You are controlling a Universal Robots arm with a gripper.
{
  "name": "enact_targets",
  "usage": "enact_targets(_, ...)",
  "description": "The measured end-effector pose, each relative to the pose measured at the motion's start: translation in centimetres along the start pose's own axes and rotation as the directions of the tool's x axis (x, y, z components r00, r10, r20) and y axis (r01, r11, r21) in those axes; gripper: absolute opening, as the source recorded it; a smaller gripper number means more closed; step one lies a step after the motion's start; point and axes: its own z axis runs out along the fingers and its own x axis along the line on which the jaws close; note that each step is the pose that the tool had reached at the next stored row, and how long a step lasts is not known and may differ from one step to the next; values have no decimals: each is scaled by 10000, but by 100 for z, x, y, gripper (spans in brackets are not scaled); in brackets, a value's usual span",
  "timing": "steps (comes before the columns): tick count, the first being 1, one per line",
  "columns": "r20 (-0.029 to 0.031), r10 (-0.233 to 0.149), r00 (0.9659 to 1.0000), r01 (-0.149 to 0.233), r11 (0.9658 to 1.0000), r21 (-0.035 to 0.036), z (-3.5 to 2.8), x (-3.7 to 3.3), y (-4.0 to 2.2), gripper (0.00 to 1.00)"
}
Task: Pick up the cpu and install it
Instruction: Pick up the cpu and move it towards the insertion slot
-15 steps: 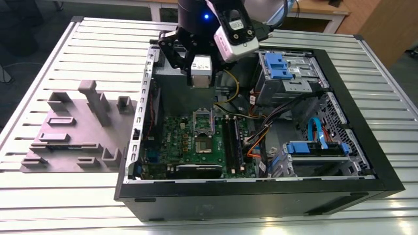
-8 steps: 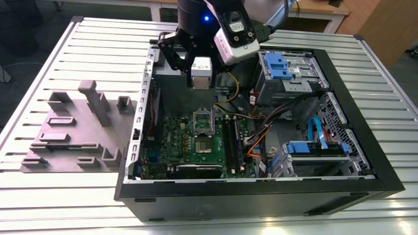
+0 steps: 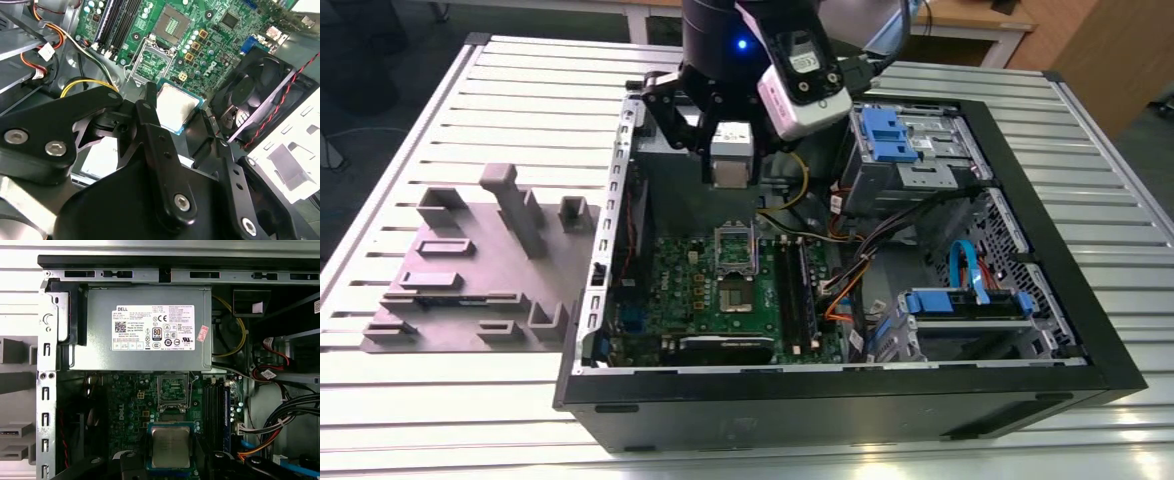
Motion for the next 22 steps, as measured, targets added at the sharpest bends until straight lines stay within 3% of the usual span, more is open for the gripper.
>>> enact_targets(12,0,-1,10000,1,10000,1,166,2,-18,47)
enact_targets(22,-1,0,10000,0,10000,1,174,-32,-18,47)
